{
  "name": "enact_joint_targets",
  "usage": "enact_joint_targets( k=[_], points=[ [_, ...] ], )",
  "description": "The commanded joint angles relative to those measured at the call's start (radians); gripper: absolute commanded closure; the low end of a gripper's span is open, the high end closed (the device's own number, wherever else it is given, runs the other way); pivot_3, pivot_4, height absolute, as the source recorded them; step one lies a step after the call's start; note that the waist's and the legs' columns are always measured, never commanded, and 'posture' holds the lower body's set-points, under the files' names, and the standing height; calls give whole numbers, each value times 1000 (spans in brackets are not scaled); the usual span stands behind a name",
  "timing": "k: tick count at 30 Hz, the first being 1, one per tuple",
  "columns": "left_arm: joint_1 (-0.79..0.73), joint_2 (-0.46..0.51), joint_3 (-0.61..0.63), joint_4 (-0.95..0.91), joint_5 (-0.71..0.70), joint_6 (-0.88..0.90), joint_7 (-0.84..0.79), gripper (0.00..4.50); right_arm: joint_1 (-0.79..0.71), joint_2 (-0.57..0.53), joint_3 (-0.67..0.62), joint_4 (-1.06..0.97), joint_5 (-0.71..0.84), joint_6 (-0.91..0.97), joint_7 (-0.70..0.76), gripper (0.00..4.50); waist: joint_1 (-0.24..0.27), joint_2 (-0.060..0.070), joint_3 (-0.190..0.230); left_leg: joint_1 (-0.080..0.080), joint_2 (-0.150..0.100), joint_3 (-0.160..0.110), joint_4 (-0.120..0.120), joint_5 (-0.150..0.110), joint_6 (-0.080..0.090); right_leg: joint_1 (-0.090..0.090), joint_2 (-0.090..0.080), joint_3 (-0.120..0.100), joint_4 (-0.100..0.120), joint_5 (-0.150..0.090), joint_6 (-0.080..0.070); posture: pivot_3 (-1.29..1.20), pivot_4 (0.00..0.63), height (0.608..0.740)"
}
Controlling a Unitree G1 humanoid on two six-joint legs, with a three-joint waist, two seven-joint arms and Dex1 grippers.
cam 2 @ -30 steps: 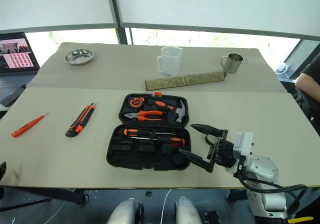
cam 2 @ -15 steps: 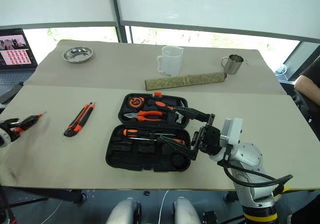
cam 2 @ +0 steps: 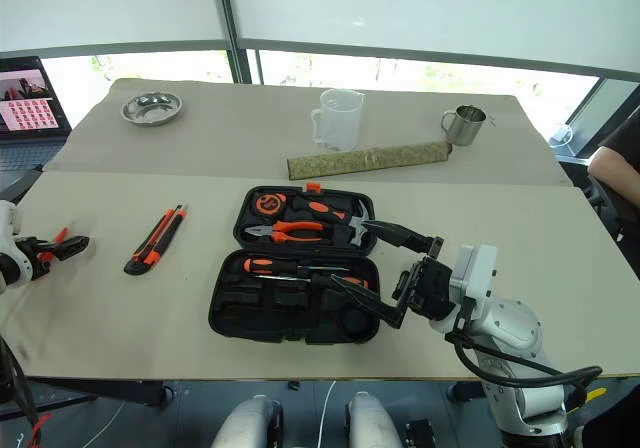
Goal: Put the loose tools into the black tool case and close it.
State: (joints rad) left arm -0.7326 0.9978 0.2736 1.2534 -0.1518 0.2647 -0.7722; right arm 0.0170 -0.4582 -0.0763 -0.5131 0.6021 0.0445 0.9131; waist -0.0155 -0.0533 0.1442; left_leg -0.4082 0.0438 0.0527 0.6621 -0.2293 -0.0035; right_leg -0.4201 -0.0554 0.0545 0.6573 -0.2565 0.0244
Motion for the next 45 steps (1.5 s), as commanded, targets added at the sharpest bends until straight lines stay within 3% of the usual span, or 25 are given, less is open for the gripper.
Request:
enact_joint_targets(
  k=[1, 7, 8, 12, 16, 20, 23, 26, 29, 33, 45],
  points=[
    [31, 21, -14, 20, 20, 30, -60, 1871, -2, -9, -18, -33, 5, -29, 0, 0, 0, 0, 0, 0, 0, 0, 0, 0, 0, 0, 0, 0, 0, 0, 0, 0, 150, 740],
    [83, 28, 17, 15, -2, 20, -90, 3977, -23, -19, -11, -21, 10, -20, 11, 0, 2, 1, 0, 1, 0, 1, 0, 0, 0, 0, 0, 1, 0, 0, 0, 0, 150, 740],
    [96, 27, 30, 8, -13, -10, -105, 4053, -27, -23, -11, -20, 13, -17, 14, 0, 1, 1, 0, 1, 0, 1, 0, 0, 0, 0, -1, 1, 0, 0, 0, 0, 150, 740],
    [105, 11, 121, -50, -101, -164, -233, 4055, -38, -49, -21, -15, 27, -12, 39, 0, 1, 1, 0, 2, 0, 2, 0, 0, 0, 0, 0, 2, 1, 0, 0, 0, 150, 740],
    [109, -25, 133, -199, -176, -275, -497, 4055, -40, -85, -54, -22, 55, -12, 65, 0, 15, -1, 0, 0, 1, 1, 2, 0, 0, 0, 0, 1, 1, 0, 0, 0, 150, 740],
    [174, -58, 46, -502, -245, -176, -746, 4055, -16, -152, -84, -25, 64, -3, 117, 0, 20, -1, 0, -3, 0, 1, 5, 0, 0, 0, -1, 0, 1, 0, 0, 0, 150, 740],
    [265, -71, -64, -829, -275, -91, -821, 4055, -2, -220, -124, 2, 74, 31, 140, 0, 19, 0, 1, -3, 0, 1, 5, 0, 0, 0, -1, 2, 1, 0, 0, 0, 150, 740],
    [330, -90, -211, -1152, -251, -44, -815, 4055, 46, -308, -168, 1, 93, 83, 189, 0, 21, 2, 1, -2, 1, 1, 5, 0, 0, 1, -1, 3, 1, 0, 1, 0, 150, 740],
    [339, -77, -285, -1243, -188, -32, -784, 4055, 77, -352, -181, -13, 96, 118, 207, 0, 19, 2, 2, -2, 1, 2, 6, 0, 0, 1, 1, 4, 1, 0, 1, 0, 150, 740],
    [242, -139, -445, -1366, -99, 92, -684, 4055, 138, -391, -198, -39, 89, 167, 199, 0, 15, 3, 2, -2, 2, 1, 6, 0, 1, 1, 5, 7, 1, 0, 1, 0, 150, 740],
    [130, -230, -653, -1304, 106, 105, -579, 4055, 198, -354, -195, -111, 84, 182, 135, 0, 10, 3, 2, -2, 4, 0, 9, 0, 1, 1, 10, 11, 1, 0, 2, 0, 150, 740]
  ],
)
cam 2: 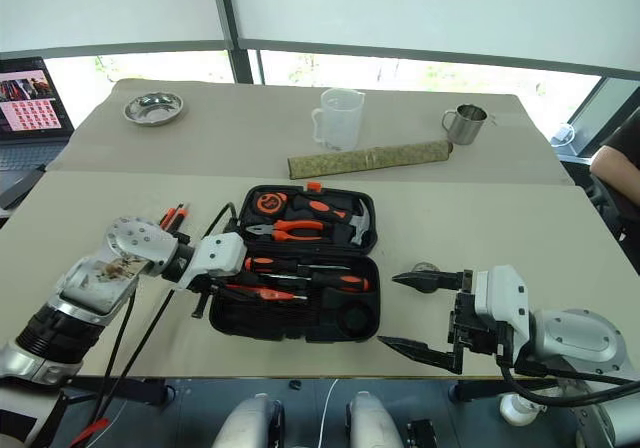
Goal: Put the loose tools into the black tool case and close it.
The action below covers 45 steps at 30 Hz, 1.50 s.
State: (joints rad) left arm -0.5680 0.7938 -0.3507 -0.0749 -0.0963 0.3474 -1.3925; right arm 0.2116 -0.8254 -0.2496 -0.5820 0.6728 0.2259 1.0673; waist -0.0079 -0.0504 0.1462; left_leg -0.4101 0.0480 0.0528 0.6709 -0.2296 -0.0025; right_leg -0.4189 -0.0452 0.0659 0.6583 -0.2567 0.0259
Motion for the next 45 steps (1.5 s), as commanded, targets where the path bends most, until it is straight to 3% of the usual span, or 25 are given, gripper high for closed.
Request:
enact_joint_targets(
  k=[1, 18, 20, 25, 32, 37, 40, 45],
  points=[
    [-39, -37, -31, 25, 45, 36, 43, 4055, 7, 16, -20, -47, 11, 0, -22, 0, 4, 0, 0, 0, 0, 0, 1, 0, 0, 1, 0, 0, 0, 0, 1, 0, 150, 740],
    [-41, -19, -80, 23, 72, 161, 22, 4055, 10, 41, -4, -73, 22, 11, -60, 0, -3, 1, 0, 1, 0, -1, 5, -1, 2, 2, 1, 1, 3, -1, 1, 0, 150, 740],
    [-38, -30, -59, 12, 41, 180, 24, 3044, 5, 43, 2, -73, 23, 14, -63, 0, -4, 1, 0, 2, 1, -1, 5, -1, 2, 3, 2, 2, 3, -1, 2, 0, 150, 740],
    [-26, -56, 28, -17, -60, 109, 17, 1314, 10, 55, 18, -81, 32, 25, -64, 0, -2, 2, 0, 2, 1, -1, 5, -1, 2, 3, 2, 2, 4, -2, 2, 0, 150, 740],
    [-6, -40, 102, -57, -135, 64, 5, 1314, 23, 52, 25, -86, 48, 39, -53, 0, 7, 2, 1, -1, 0, -1, 8, -1, 2, 2, 1, 3, 4, -1, 1, 0, 150, 740],
    [6, -78, 193, 13, -205, 2, 26, 1314, 25, 57, 30, -89, 46, 46, -54, 0, 7, 2, 1, -1, 0, -1, 7, -1, 2, 1, 2, 3, 4, -1, 1, 0, 150, 740],
    [27, -85, 202, 92, -212, -57, -5, 1983, 17, 64, 37, -86, 43, 46, -58, 0, 7, 2, 1, 0, 0, -1, 7, -1, 2, 2, 2, 3, 4, -1, 2, 0, 150, 740],
    [62, -137, 182, 158, -223, -120, -20, 3927, 2, 67, 43, -81, 41, 48, -61, 0, 6, 2, 1, -1, 0, -1, 8, -1, 2, 1, 2, 3, 4, 0, 0, 0, 150, 740]
  ],
)
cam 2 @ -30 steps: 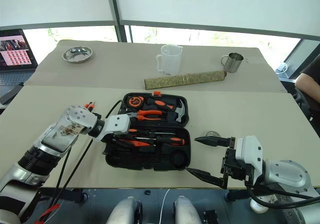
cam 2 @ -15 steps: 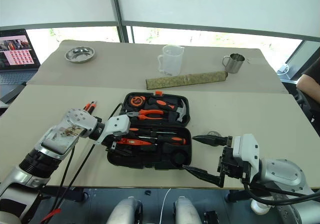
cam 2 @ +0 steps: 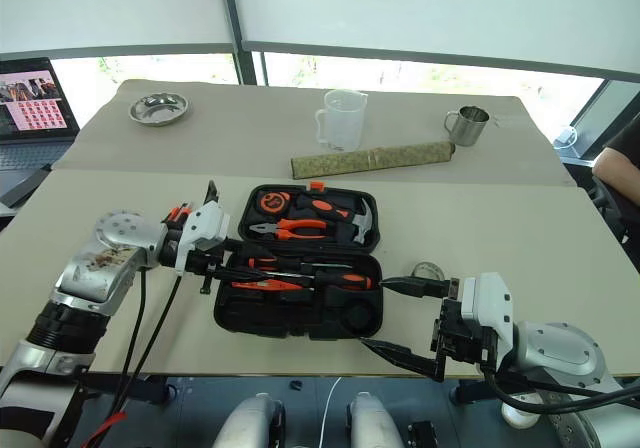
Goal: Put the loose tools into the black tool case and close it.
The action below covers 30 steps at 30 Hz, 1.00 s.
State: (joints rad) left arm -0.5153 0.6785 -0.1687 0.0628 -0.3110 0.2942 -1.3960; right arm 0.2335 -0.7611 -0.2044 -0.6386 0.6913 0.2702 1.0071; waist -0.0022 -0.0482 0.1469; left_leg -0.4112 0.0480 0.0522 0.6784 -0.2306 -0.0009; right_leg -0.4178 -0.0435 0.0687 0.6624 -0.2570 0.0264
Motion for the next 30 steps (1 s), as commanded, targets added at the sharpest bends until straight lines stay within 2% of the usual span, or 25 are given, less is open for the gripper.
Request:
enact_joint_targets(
  k=[1, 2, 8, 20, 22, 25, 29, 30],
  points=[
    [20, -34, -9, 29, 0, -98, -19, 4305, -23, 4, -1, -23, 22, 4, -2, 0, 1, 0, 0, 0, 0, 0, 0, 0, 0, 0, 0, 0, 0, 0, 0, 0, 150, 740],
    [25, -45, -14, 38, 11, -114, -6, 4486, -27, 4, -1, -23, 23, 5, -3, 0, 2, 0, 0, 0, 0, 0, 0, 0, 0, 0, 0, 0, 0, 0, 0, 0, 150, 740],
    [48, -64, -47, 100, 79, -196, 29, 4486, -30, 6, -2, -26, 24, 8, -8, 0, 3, 0, 0, 0, 0, 0, 0, 0, 0, 0, 0, 0, 0, 0, 0, 0, 150, 740],
    [88, -43, -80, 157, 138, -193, 48, 4486, -32, 14, -2, -23, 21, 12, -11, 0, 2, 1, -1, 4, 0, 0, -1, 0, 0, 4, 0, 0, 0, 0, 0, 0, 150, 740],
    [97, -57, -50, 160, 106, -173, 73, 4486, -32, 19, -4, -19, 20, 7, -12, 0, 1, 1, -1, 7, 0, 0, -1, 0, 0, 8, 0, 0, -1, -1, 1, 0, 150, 740],
    [133, -77, 53, 99, -47, -109, 67, 4486, -29, 37, -14, -3, 16, -8, -14, 0, -5, 2, -1, 12, 1, 0, -2, 0, 0, 12, 0, 0, -3, -3, 4, 0, 150, 740],
    [216, -65, 265, 22, -153, -165, 152, 3506, -6, 65, -61, 39, 1, -67, 14, 0, -14, 2, 0, 12, 2, -1, -3, 0, 0, 12, 1, 0, -3, -3, 4, 0, 150, 740],
    [238, -56, 302, 9, -167, -167, 168, 3048, 0, 69, -70, 48, 1, -79, 21, 0, -14, 2, 0, 11, 2, -1, -3, 0, 0, 11, 1, 0, -3, -2, 3, 0, 150, 740]
  ],
)
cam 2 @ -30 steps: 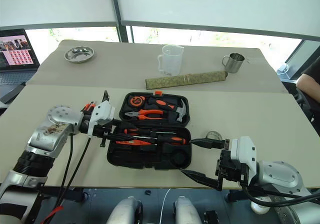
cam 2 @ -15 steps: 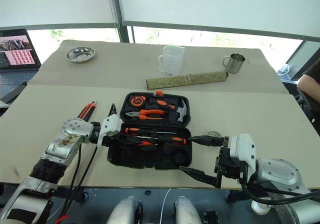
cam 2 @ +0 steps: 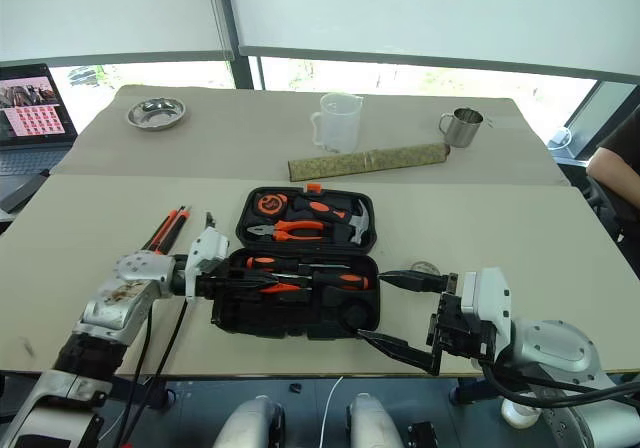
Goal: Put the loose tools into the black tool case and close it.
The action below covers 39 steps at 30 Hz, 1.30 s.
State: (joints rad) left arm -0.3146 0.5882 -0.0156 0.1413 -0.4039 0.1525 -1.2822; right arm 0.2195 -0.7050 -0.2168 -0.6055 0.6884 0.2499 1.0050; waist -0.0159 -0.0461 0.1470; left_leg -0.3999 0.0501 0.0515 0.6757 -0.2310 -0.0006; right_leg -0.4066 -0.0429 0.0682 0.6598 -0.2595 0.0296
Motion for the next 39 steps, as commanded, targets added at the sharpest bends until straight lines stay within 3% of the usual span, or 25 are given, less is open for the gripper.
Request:
enact_joint_targets(
  k=[1, 7, 9, 13, 18, 26, 30, 37, 39],
  points=[
    [79, 48, 199, -87, -87, -19, 75, 2735, 21, 21, -66, 28, -1, -78, 29, 0, 0, 0, 0, 0, 0, 0, 0, 0, 0, 0, 0, 0, 0, 0, 0, 0, 150, 740],
    [400, 75, 504, -141, -121, -31, 214, 460, 28, 101, -60, 110, -92, -234, 29, 0, -3, 1, 1, 2, 2, 0, -2, -1, 0, 1, -2, 1, -3, 0, -1, 0, 150, 740],
    [483, 57, 565, -149, -124, -49, 245, 50, 22, 128, -45, 118, -91, -250, 22, 0, 6, 1, 1, 2, 2, 1, -2, -1, 0, 1, -3, 0, -3, 0, 0, 0, 150, 740],
    [623, -5, 715, -111, -142, -41, 375, 50, 9, 205, 8, 112, -39, -284, 44, 0, 3, 1, 1, 2, 2, 1, -2, -2, -1, 2, -4, 0, -5, 0, -1, 0, 150, 740],
    [597, -36, 733, -147, -203, 35, 474, 50, -54, 286, 55, 93, -33, -307, 4, 0, 19, 1, 1, 2, 2, 1, -1, -2, -1, 2, -5, -1, -5, -1, 0, 0, 150, 740],
    [247, 90, 522, -83, -142, 318, 634, 50, -71, 274, 83, 142, -74, -332, 29, 0, 27, 0, 0, 1, 0, 3, -1, -2, -1, 2, -7, -4, -4, 2, -3, 0, 150, 740],
    [39, 83, 384, 52, -59, 360, 679, 50, -76, 270, 99, 153, -89, -345, 39, 0, 14, 1, 1, 1, -2, 5, -2, -2, -1, 2, -6, -3, -4, 2, -3, 0, 150, 740],
    [-84, 56, 250, 237, 57, 362, 715, 50, -65, 276, 122, 140, -108, -359, 22, 0, 1, 1, 1, 1, 0, 4, -6, -2, -2, 0, -2, -1, -4, 2, -4, 0, 150, 740],
    [-84, 61, 230, 240, 70, 384, 701, 585, -60, 275, 121, 134, -108, -359, 16, 0, 3, 2, 0, 2, 0, 4, -6, -2, -2, 0, -2, -1, -4, 2, -4, 0, 150, 740]
  ],
)
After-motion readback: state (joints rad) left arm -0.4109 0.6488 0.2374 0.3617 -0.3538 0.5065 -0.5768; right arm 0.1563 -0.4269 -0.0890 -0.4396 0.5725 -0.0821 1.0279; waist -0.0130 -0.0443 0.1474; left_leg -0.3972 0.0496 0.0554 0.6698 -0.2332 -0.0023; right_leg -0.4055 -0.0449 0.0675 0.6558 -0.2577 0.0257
